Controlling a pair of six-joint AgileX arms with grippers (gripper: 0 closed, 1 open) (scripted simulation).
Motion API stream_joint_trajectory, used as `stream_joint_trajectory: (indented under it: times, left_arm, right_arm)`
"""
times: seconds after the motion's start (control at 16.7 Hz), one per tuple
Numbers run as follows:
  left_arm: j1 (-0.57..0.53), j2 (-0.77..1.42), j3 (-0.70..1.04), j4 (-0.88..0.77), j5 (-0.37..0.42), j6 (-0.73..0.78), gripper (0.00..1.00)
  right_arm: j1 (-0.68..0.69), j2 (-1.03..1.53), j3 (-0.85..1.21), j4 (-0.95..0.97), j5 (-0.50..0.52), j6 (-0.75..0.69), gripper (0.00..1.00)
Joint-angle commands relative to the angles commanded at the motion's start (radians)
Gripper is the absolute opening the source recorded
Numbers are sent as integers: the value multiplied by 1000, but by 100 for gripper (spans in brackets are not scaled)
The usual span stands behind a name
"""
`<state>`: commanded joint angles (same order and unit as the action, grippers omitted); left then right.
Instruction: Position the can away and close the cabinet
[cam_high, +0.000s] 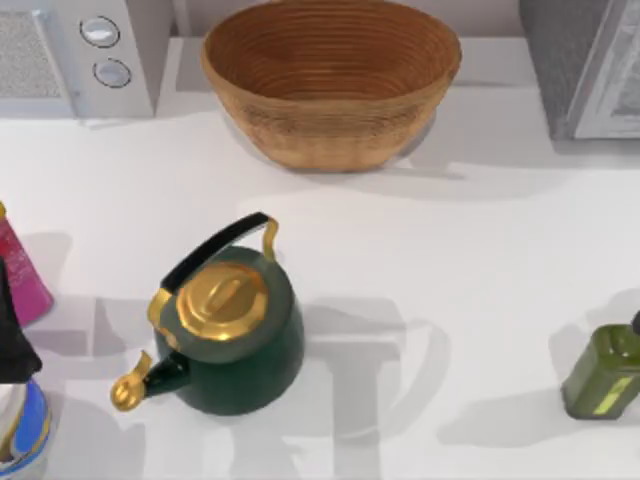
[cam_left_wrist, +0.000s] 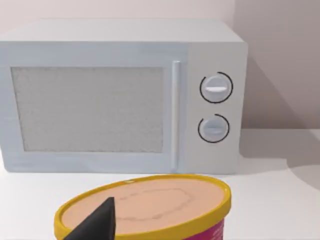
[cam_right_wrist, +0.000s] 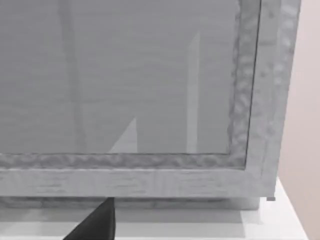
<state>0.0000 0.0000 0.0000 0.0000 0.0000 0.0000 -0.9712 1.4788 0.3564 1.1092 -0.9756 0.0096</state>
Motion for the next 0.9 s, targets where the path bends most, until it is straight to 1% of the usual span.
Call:
stream_joint_trajectory:
  times: [0.18, 0.54, 0.72, 0.9]
  left_arm:
    - [0, 0, 0, 0, 0, 0, 100]
    - [0, 0, 0, 0, 0, 0, 100]
    - [0, 0, 0, 0, 0, 0, 100]
    - [0, 0, 0, 0, 0, 0, 100]
  right_arm:
    - [-49, 67, 10, 84, -33, 11, 100]
    - [-49, 70, 8, 87, -34, 12, 100]
    - [-55, 68, 71, 28, -43, 12, 100]
    - [-67, 64, 222, -124, -60, 11, 100]
